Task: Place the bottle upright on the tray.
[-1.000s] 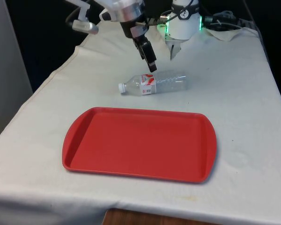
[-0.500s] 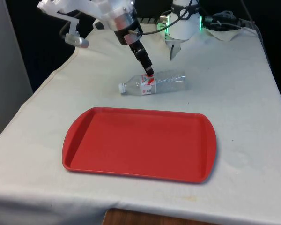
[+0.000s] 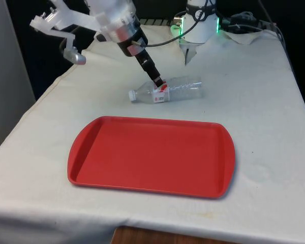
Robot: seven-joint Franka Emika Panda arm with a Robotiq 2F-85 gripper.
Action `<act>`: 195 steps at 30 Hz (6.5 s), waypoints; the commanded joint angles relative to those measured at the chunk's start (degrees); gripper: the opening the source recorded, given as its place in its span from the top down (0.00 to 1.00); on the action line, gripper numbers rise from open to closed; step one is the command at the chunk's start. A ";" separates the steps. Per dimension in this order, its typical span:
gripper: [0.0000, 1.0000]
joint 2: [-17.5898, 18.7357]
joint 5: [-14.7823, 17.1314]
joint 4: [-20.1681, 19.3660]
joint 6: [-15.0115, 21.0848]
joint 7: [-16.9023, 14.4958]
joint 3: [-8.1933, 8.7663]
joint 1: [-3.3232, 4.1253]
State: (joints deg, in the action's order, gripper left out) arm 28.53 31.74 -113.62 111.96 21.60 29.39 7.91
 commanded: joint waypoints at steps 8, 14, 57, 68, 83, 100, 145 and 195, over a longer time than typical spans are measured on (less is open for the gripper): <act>0.00 2.86 2.46 2.86 -4.18 -2.46 0.86 -0.92; 0.00 4.64 4.30 4.41 -6.76 -4.41 1.78 -1.20; 0.00 13.12 9.68 11.23 -14.09 -8.14 5.04 -1.49; 0.00 14.15 10.08 11.40 -14.09 -8.59 5.44 -1.55; 0.00 15.70 10.94 12.20 -15.93 -9.74 5.50 -2.52; 0.00 19.77 14.04 15.99 -21.26 -11.97 7.51 -3.44; 0.00 25.38 17.76 19.82 -25.73 -13.69 9.34 -3.32; 0.00 26.76 19.14 19.82 -27.56 -15.53 9.45 -3.32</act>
State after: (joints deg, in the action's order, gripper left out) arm 55.29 50.76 -93.79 84.34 6.13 38.90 4.64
